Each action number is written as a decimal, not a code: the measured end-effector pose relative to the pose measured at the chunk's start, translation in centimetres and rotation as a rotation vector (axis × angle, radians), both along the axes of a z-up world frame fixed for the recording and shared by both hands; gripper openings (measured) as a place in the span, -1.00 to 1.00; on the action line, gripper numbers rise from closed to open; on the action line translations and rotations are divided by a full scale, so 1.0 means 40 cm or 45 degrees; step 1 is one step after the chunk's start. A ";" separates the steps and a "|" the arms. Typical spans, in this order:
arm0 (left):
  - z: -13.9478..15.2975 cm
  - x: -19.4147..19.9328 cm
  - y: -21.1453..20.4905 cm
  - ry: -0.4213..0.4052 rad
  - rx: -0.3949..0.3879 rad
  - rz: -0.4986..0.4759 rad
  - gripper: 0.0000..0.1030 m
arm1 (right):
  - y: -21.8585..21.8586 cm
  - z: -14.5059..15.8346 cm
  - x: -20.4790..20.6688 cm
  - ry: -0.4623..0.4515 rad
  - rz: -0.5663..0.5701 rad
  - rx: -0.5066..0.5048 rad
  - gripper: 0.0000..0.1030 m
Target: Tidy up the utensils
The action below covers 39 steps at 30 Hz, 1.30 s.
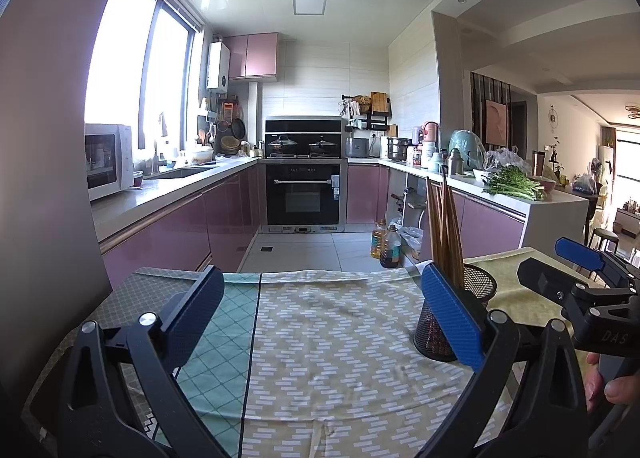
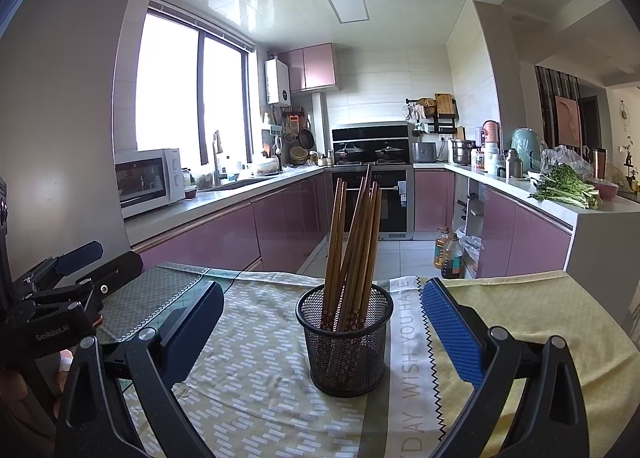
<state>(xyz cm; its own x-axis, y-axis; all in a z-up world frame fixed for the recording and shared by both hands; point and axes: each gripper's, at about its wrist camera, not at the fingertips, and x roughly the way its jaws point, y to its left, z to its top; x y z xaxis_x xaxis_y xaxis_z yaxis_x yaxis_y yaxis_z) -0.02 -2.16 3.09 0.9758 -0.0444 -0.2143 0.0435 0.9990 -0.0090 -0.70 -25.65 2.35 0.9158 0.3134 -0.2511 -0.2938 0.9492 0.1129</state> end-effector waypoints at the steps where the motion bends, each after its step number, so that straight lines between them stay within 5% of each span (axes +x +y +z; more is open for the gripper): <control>1: 0.000 0.001 0.001 0.000 0.000 0.000 0.89 | 0.000 0.000 0.000 0.001 0.001 0.001 0.87; 39: -0.004 0.001 -0.004 0.007 0.001 -0.006 0.89 | 0.002 -0.002 0.002 0.000 0.002 0.001 0.87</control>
<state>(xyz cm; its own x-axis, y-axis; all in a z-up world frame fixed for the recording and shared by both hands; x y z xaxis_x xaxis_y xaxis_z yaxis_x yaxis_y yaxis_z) 0.03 -2.30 2.93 0.9743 -0.0485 -0.2198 0.0478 0.9988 -0.0082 -0.61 -25.57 2.26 0.9154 0.3146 -0.2511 -0.2950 0.9488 0.1135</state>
